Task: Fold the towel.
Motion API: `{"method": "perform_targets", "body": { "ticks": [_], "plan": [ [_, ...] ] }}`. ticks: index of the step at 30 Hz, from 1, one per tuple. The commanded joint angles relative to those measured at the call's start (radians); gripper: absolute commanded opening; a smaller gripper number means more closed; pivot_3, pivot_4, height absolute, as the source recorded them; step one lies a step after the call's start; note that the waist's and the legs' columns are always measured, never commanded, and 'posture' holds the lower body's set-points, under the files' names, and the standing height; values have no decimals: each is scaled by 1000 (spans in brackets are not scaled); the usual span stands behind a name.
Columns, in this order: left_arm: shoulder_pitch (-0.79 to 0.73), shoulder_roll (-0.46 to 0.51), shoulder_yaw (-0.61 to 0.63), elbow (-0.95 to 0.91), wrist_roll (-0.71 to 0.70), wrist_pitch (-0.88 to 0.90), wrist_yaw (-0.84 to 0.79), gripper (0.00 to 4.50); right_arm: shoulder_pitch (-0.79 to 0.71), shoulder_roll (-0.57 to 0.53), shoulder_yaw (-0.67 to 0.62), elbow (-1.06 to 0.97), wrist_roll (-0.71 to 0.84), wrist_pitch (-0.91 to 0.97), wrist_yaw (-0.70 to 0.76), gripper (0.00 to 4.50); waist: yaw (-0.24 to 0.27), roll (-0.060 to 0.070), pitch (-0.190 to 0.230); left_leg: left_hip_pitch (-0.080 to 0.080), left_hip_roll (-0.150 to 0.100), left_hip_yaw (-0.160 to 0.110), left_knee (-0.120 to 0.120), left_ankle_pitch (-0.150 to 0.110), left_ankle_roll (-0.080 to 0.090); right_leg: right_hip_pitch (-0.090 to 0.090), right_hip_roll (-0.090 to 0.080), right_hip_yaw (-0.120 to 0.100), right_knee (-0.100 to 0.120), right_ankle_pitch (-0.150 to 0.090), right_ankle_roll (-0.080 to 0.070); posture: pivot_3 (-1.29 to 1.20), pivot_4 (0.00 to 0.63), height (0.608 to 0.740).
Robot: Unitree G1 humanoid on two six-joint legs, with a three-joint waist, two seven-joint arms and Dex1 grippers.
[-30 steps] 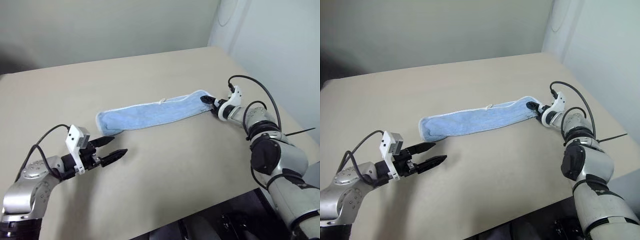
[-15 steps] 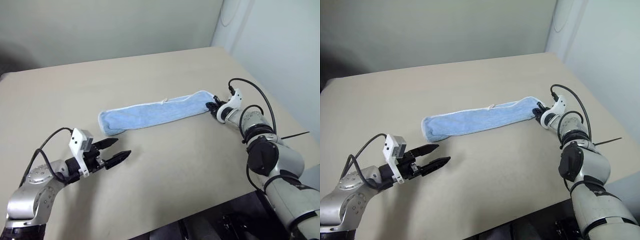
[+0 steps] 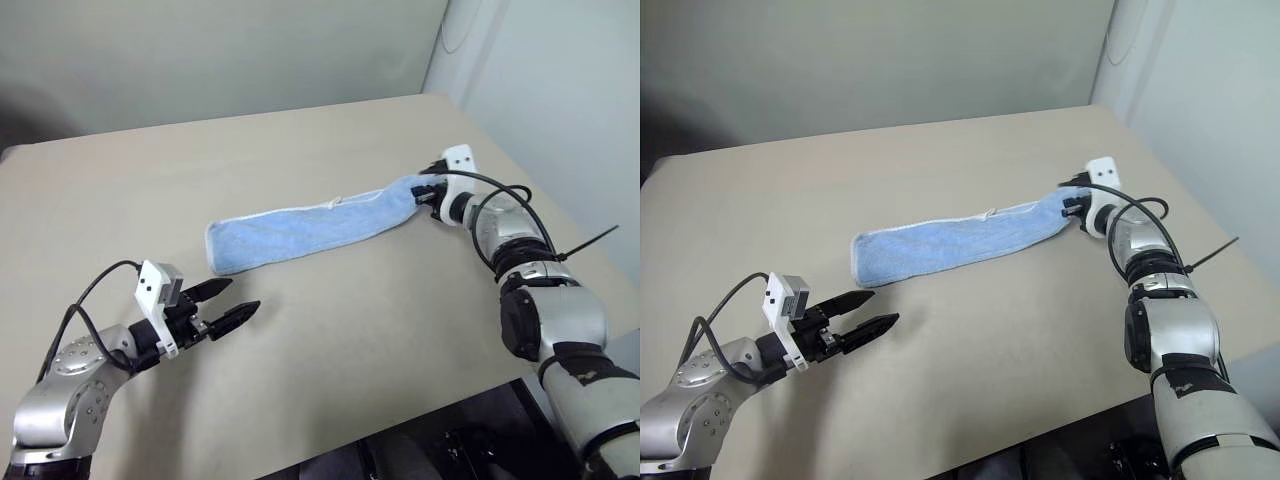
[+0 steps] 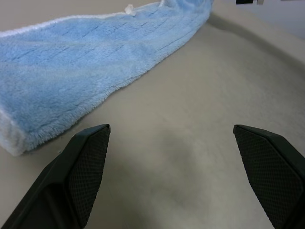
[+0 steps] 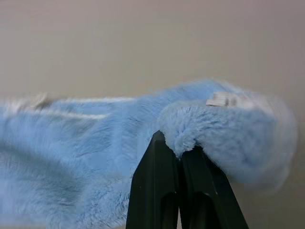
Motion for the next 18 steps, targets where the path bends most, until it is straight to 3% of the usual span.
{"method": "perform_targets", "body": {
  "ticks": [1,8,15,18],
  "plan": [
    [5,-7,25,-40,-12,-20,12,4500,-11,9,153,-106,-132,-216,86,31,0,0,0,0,0,0,0,0,0,0,0,0,0,0,0,0,150,740],
    [-11,-13,13,-27,-11,-25,16,4500,-53,126,320,-147,-218,-334,267,31,0,0,0,0,0,0,0,0,0,0,0,-1,-1,0,-1,0,150,740],
    [-12,-34,8,-44,-11,-27,34,4500,-62,199,376,-59,-296,-307,186,31,12,0,0,-1,1,-2,0,0,-3,3,0,-4,-6,1,-1,0,150,740],
    [13,-46,18,-63,-18,-27,42,4500,-48,203,350,-61,-259,-284,252,227,15,0,0,-1,2,-3,0,0,-5,5,0,-4,-10,4,-2,0,150,740]
  ]
}}
